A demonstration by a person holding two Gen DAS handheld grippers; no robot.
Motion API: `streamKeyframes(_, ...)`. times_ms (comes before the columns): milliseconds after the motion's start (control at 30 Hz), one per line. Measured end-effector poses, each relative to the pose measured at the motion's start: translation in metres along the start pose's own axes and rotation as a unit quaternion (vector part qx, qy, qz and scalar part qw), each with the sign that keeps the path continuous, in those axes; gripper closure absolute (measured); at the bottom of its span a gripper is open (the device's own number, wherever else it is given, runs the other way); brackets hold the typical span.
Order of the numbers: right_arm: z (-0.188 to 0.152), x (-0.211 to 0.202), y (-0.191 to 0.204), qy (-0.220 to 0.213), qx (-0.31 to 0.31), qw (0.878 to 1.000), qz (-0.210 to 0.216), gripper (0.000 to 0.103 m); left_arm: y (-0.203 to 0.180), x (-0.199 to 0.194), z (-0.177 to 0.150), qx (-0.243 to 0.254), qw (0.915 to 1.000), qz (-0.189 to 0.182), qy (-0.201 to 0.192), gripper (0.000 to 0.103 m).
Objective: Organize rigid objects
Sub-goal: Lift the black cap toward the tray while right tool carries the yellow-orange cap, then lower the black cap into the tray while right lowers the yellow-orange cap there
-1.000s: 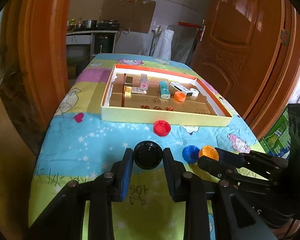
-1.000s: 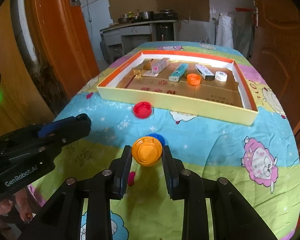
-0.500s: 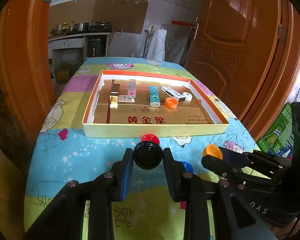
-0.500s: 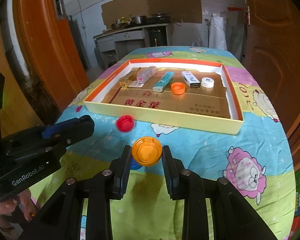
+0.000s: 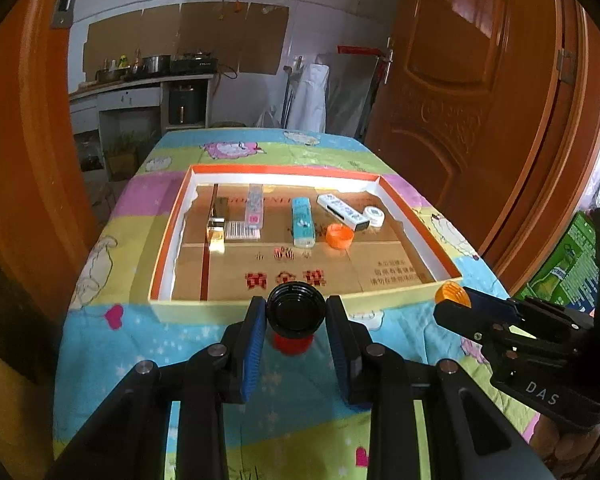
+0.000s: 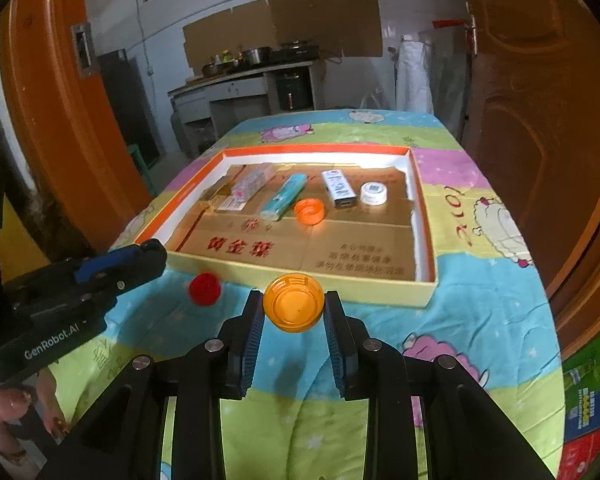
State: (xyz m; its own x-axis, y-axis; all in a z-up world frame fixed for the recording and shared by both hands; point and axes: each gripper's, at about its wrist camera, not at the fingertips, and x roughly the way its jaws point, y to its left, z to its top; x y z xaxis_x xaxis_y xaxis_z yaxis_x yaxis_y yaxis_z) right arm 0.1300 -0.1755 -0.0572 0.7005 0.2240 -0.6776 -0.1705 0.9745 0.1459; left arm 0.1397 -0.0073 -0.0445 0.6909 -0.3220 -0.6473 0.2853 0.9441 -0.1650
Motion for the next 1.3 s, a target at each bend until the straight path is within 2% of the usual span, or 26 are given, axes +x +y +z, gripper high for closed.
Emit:
streamKeyframes(500, 0.028, 0.01, -0.023, -0.016, 0.007, 1.0, -0.014, 0.072, 0.002, 0.019, 0.031, 0.004, 0.9999, -0.001, -0.011, 0.072)
streamKeyframes(900, 0.055, 0.035, -0.034, -0.017, 0.002, 1.0, -0.02, 0.072, 0.009, 0.049, 0.048, -0.005, 1.0, 0.001, 0.003, 0.072)
streamKeyframes(1300, 0.067, 0.064, -0.045, -0.005, 0.006, 1.0, -0.02, 0.072, 0.021, 0.078, 0.056, -0.019, 0.9996, 0.01, 0.016, 0.072)
